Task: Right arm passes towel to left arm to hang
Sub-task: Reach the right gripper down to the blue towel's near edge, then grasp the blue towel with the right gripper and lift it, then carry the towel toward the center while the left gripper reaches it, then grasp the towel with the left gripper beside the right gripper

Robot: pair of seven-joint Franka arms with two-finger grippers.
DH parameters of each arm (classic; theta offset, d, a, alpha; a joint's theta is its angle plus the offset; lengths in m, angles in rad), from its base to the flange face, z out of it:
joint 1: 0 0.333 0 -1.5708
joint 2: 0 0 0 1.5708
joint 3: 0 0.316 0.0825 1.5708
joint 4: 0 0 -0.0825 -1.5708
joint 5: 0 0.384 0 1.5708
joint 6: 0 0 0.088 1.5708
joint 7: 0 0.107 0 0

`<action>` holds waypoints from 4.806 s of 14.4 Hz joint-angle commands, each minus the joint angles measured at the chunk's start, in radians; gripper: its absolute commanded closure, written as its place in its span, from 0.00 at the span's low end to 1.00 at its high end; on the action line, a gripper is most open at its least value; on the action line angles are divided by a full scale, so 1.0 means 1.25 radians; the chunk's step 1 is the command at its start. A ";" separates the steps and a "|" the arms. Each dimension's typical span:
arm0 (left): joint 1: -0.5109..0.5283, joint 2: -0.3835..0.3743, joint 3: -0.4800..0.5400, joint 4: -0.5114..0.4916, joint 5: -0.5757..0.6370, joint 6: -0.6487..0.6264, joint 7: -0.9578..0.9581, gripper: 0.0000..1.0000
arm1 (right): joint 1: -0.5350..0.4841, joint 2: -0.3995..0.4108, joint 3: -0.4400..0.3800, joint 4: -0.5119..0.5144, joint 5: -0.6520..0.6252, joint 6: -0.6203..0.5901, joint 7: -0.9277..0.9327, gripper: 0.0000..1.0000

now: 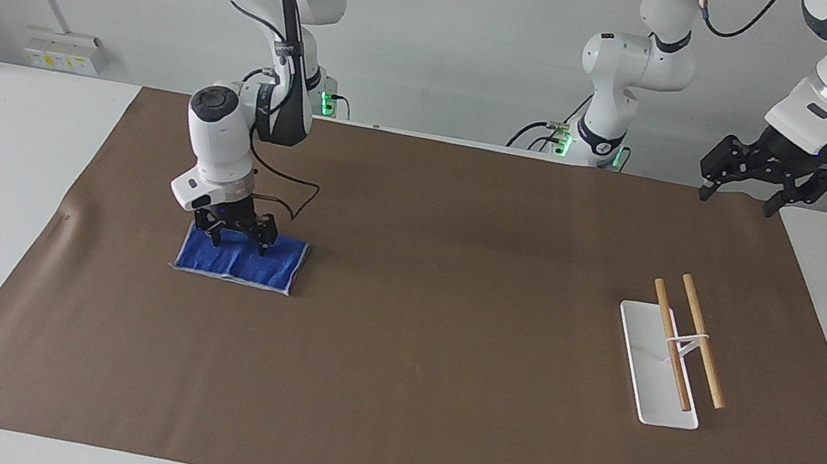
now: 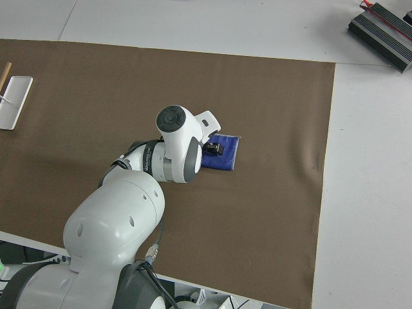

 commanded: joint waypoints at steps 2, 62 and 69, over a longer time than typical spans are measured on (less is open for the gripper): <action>0.005 -0.025 -0.001 -0.028 -0.003 0.002 0.009 0.00 | -0.006 -0.005 0.006 -0.015 -0.004 0.021 0.002 1.00; -0.372 -0.010 -0.009 -0.350 -0.285 0.840 -1.347 1.00 | 0.086 -0.050 0.221 0.347 1.260 -0.137 -0.072 1.00; -0.322 -0.016 -0.007 -0.391 -0.283 0.879 -1.264 1.00 | 0.082 -0.048 0.218 0.347 1.153 -0.098 -0.085 0.00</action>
